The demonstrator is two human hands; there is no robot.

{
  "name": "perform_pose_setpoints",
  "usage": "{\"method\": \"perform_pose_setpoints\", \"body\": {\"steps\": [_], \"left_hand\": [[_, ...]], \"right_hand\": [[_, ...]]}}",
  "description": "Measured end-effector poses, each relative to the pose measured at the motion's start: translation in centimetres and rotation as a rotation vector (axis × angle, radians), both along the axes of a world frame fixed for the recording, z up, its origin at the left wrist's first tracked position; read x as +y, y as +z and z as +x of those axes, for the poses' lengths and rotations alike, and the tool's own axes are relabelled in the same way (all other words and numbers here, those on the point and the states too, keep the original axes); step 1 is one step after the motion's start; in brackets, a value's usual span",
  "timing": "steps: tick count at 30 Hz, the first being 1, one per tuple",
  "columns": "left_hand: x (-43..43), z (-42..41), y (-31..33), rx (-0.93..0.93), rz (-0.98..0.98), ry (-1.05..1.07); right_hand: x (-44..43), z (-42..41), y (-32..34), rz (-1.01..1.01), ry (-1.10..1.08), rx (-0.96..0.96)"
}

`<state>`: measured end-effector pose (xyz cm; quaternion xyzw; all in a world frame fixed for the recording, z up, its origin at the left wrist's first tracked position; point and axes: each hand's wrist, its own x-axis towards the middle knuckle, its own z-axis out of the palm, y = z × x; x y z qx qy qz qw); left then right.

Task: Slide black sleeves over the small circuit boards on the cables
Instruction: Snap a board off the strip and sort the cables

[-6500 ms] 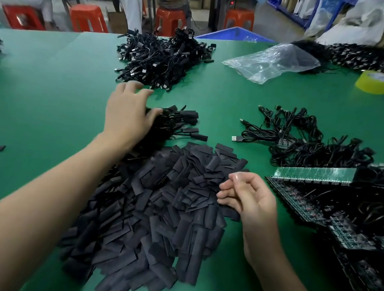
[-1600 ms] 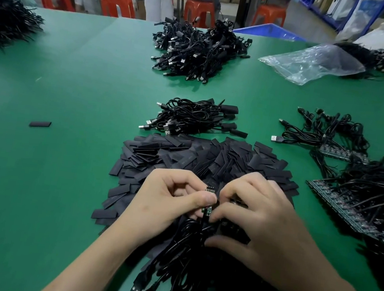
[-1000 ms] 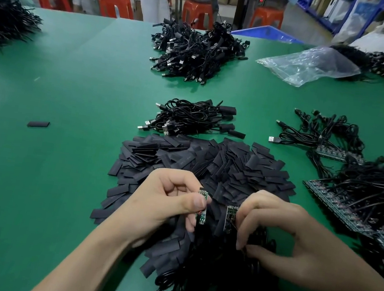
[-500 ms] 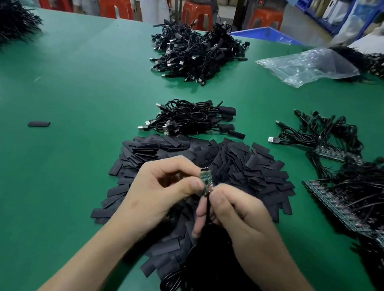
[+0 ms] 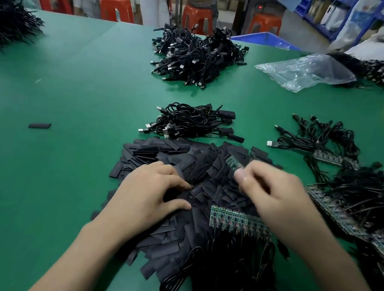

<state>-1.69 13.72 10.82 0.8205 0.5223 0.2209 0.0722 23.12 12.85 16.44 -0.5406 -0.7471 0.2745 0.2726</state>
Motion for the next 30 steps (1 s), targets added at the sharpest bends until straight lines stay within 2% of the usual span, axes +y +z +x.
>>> {"method": "perform_pose_setpoints", "body": {"steps": [3,8,11,14,17,20,23,25,30], "left_hand": [[0.2,-0.2,0.1,-0.017,-0.025,0.001],[0.3,-0.8,0.4,-0.178,-0.057,0.062],[0.1,-0.6,0.5,-0.399,-0.094,0.098],[-0.4,0.6,0.6,-0.678,-0.259,0.015],[-0.9,1.7,0.2,-0.794,-0.327,-0.065],[-1.1,2.5,-0.1,-0.758,-0.226,-0.093],[-1.3,2.9,-0.4,-0.555,0.007,-0.138],[-1.3,3.1,-0.7,-0.488,0.089,-0.134],[-1.1,2.7,-1.2,-0.518,0.17,-0.061]], "right_hand": [[0.2,-0.2,-2.0,-0.015,0.006,-0.074],[0.5,-0.3,-3.3,0.007,-0.044,-0.095],[0.0,-0.7,-3.8,0.039,-0.032,-0.006],[-0.5,-1.0,-4.0,0.043,-0.019,0.115],[-0.8,-1.3,-3.9,0.024,-0.009,0.197],[-0.9,-1.2,-3.9,0.027,-0.022,0.218],[-0.9,-1.3,-4.1,0.007,-0.015,0.241],[-0.9,-1.3,-4.4,-0.003,-0.004,0.241],[-1.0,-0.4,-4.3,-0.03,-0.036,0.315]]}}
